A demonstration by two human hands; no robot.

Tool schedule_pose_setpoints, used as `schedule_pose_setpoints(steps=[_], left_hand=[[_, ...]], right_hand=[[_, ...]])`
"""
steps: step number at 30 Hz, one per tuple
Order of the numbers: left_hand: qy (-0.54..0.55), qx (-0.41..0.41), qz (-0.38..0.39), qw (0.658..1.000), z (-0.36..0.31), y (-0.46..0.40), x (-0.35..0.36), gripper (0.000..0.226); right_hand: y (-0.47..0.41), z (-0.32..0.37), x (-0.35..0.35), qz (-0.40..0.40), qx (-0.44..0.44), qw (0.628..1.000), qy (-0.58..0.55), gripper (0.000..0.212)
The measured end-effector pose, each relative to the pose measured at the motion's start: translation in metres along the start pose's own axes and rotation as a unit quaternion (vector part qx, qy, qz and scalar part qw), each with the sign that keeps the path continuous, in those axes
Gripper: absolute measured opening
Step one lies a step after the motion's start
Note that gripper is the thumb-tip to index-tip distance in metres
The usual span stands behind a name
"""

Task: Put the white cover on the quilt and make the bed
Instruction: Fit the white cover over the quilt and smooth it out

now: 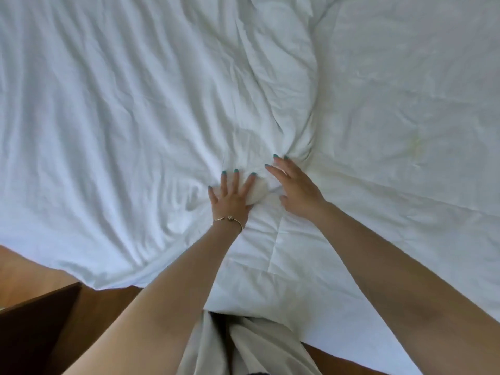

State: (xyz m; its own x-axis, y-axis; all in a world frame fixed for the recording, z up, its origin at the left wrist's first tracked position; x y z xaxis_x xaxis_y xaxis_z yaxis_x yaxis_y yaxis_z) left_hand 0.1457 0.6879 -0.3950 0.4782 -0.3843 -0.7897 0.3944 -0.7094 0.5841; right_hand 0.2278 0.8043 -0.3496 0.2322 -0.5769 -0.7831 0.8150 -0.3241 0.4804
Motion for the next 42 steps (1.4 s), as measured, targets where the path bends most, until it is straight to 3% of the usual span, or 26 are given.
schedule_pose_setpoints(steps=[6, 9, 11, 13, 15, 18, 20, 23, 26, 29, 31, 35, 40, 42], left_hand=[[0.181, 0.154, -0.137, 0.962, 0.036, 0.014, -0.059, 0.035], [0.177, 0.168, -0.143, 0.959, 0.048, 0.048, -0.058, 0.04], [0.189, 0.127, -0.135, 0.964, 0.066, 0.062, -0.045, 0.04], [0.24, 0.027, -0.117, 0.963, 0.098, 0.065, -0.032, 0.035], [0.322, -0.068, -0.091, 0.94, 0.126, 0.064, -0.024, 0.03], [0.342, -0.102, -0.068, 0.932, 0.141, 0.056, -0.029, 0.04], [0.277, -0.088, -0.071, 0.954, 0.139, 0.047, -0.041, 0.042], [0.221, -0.017, -0.083, 0.972, 0.113, 0.031, -0.062, 0.049], [0.188, 0.06, -0.057, 0.979, 0.067, 0.016, -0.074, 0.058], [0.181, 0.05, -0.039, 0.981, 0.049, -0.004, -0.083, 0.038], [0.148, 0.043, -0.006, 0.988, 0.046, -0.012, -0.084, 0.022], [0.254, 0.069, 0.029, 0.964, 0.052, -0.002, -0.088, 0.025], [0.322, 0.16, -0.034, 0.932, 0.049, 0.029, -0.116, 0.012], [0.329, 0.171, -0.072, 0.926, 0.059, 0.04, -0.131, 0.01]], right_hand=[[-0.038, -0.033, -0.039, -0.101, 0.031, 0.991, 0.079, 0.069], [-0.034, -0.017, -0.068, -0.233, -0.058, 0.968, 0.071, 0.029], [-0.031, 0.002, -0.081, -0.278, -0.114, 0.951, 0.071, 0.01], [-0.036, 0.02, -0.075, -0.24, -0.165, 0.955, 0.064, 0.012], [-0.045, 0.028, -0.06, -0.146, -0.164, 0.975, 0.04, 0.012], [-0.059, 0.04, -0.04, -0.031, -0.133, 0.99, 0.022, 0.038], [-0.068, 0.059, -0.036, -0.008, -0.145, 0.989, 0.033, 0.046], [-0.078, 0.081, -0.043, -0.065, -0.153, 0.985, 0.039, 0.021], [-0.088, 0.091, -0.047, -0.092, -0.142, 0.985, 0.044, 0.019], [-0.094, 0.093, -0.043, -0.032, -0.117, 0.992, 0.026, 0.009], [-0.093, 0.09, -0.039, 0.001, -0.108, 0.994, 0.026, 0.015], [-0.081, 0.071, -0.043, -0.011, -0.037, 0.999, -0.03, 0.05], [-0.091, 0.087, -0.073, -0.047, -0.118, 0.991, 0.047, 0.036], [-0.101, 0.092, -0.092, -0.081, -0.136, 0.985, 0.064, 0.04]])
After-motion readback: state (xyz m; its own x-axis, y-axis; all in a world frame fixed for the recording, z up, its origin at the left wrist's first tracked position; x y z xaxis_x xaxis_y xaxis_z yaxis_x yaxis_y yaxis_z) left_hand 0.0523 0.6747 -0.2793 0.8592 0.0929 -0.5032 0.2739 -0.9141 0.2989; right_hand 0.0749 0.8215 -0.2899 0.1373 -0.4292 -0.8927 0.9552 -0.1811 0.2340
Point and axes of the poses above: each hand's wrist, its own y-axis away from the middle knuckle, its own x-axis out of the palm, z = x × y, the point moved 10 cm from there along -y, towards the middle knuckle, and after that the axes turned 10 degrees about z, right-handed, at the moved point
